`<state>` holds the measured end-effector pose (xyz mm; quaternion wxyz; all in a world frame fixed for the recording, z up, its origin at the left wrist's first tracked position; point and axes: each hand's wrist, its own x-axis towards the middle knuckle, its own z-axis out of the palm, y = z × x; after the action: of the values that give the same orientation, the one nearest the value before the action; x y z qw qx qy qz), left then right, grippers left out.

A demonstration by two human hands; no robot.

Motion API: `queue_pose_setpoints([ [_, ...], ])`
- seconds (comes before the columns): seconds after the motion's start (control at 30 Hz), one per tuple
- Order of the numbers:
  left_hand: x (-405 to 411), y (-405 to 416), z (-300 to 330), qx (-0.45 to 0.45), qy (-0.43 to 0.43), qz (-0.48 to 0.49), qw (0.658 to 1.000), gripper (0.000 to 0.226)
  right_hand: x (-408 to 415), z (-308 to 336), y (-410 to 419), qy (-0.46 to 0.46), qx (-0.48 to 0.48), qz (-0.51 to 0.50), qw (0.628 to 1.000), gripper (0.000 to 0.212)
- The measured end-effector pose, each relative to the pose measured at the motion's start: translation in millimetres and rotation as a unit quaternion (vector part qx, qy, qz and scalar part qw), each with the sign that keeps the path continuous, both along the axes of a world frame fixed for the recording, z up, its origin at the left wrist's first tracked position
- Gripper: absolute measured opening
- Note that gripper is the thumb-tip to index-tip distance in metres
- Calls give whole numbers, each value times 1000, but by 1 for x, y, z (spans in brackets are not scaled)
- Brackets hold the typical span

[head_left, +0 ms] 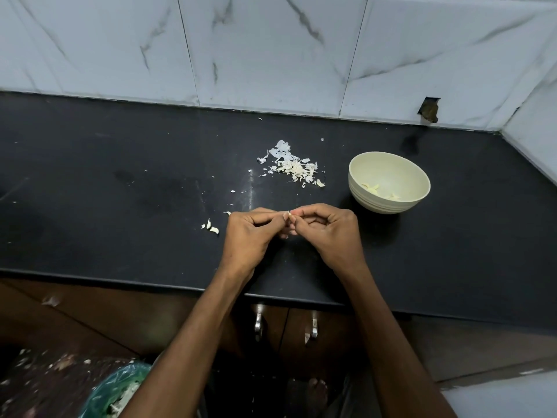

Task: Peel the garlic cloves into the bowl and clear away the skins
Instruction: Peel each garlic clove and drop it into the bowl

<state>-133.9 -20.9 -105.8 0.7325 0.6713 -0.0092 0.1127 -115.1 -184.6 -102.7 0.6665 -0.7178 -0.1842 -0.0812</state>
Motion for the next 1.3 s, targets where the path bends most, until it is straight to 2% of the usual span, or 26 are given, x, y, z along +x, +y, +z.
queue_pose_setpoints([
  [0.27, -1, 0, 3, -15, 10, -1, 1000, 11, 1, -3, 0, -25, -39, -8, 999, 11],
  [0.43, -1, -1, 5, -42, 31, -5, 999, 12, -1, -1, 0, -16, -22, 6, 1000, 12],
  [0.57, 1, 3, 10, -74, 65, -32, 995, 22, -2, 0, 1, -34, -37, -2, 999, 13],
  [0.7, 4, 8, 13, -88, 105, -50, 989, 15, -2, -2, 3, -111, -109, -43, 987, 13],
  [0.9, 8, 13, 15, -90, 151, -62, 983, 11, -2, -6, 6, -263, -200, -88, 940, 13],
  [0.97, 8, 15, 16, -112, 165, -74, 977, 11, -3, -4, 7, -241, -175, -80, 951, 13],
  [1.07, 8, 16, 19, -159, 186, -90, 965, 19, -5, 3, 6, -82, -49, -29, 995, 12],
  [1.13, 8, 15, 22, -207, 197, -99, 953, 25, -3, 6, 5, 11, 33, 8, 999, 12],
  [1.23, 6, 10, 24, -284, 204, -104, 931, 29, 2, 8, 5, 50, 65, 31, 996, 13],
  [1.3, 4, 4, 24, -297, 200, -97, 928, 29, 3, 8, 5, 53, 69, 34, 996, 15],
])
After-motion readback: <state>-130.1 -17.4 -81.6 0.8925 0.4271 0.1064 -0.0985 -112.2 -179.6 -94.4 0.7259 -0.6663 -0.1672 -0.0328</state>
